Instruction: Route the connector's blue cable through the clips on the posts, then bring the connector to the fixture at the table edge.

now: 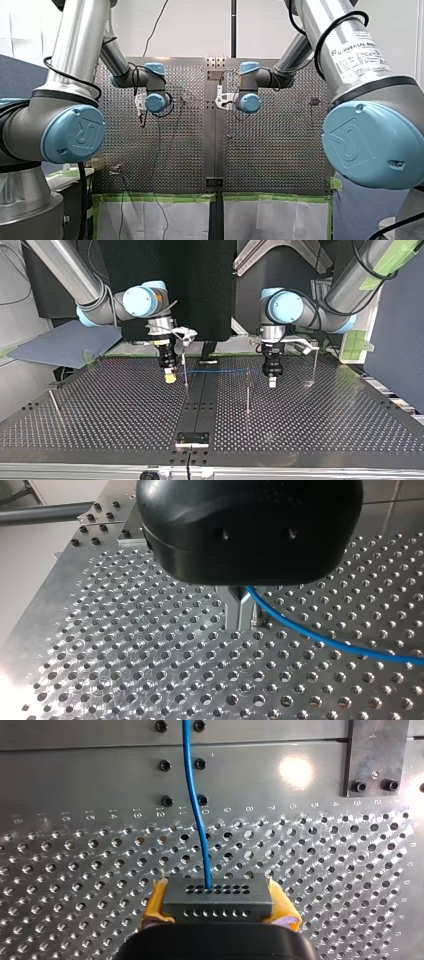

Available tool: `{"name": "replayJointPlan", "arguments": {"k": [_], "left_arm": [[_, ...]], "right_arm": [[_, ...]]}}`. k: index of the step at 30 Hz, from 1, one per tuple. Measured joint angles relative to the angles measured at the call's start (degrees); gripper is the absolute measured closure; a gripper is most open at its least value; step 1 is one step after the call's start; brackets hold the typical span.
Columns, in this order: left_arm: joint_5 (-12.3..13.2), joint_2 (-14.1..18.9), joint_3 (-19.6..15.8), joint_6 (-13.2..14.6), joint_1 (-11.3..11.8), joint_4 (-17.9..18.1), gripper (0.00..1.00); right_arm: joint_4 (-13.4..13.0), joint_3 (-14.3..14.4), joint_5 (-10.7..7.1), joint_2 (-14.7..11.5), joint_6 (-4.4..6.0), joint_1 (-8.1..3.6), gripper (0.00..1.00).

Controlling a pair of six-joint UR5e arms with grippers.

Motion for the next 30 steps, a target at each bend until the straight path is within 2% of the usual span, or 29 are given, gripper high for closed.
{"name": "replayJointPlan", "arguments": {"k": [5,13,27,29,30], "left_arm": [[1.26,-1.05,0.99,-0.96,0.69,-0.57,1.00],[1.72,-4.29,2.82,-1.95,1.19,-0.45,1.00],[2.52,-4.57,3.79,-2.13,2.20,-0.94,1.00],[2.70,-4.57,3.80,-2.06,2.24,-0.88,0.80],[2.81,-4.57,3.80,-2.06,2.25,-0.86,0.80]], "right_arm": [[0.36,-0.70,-0.50,0.04,-0.01,-0.38,1.00],[0.67,-1.40,-0.88,0.15,-0.01,-1.05,1.00],[1.29,-2.30,-1.81,0.39,-0.23,-2.87,1.00],[1.31,-2.29,-1.97,0.45,-0.21,-2.93,1.00],[1.32,-2.30,-2.13,0.51,-0.21,-2.95,1.00]]}}
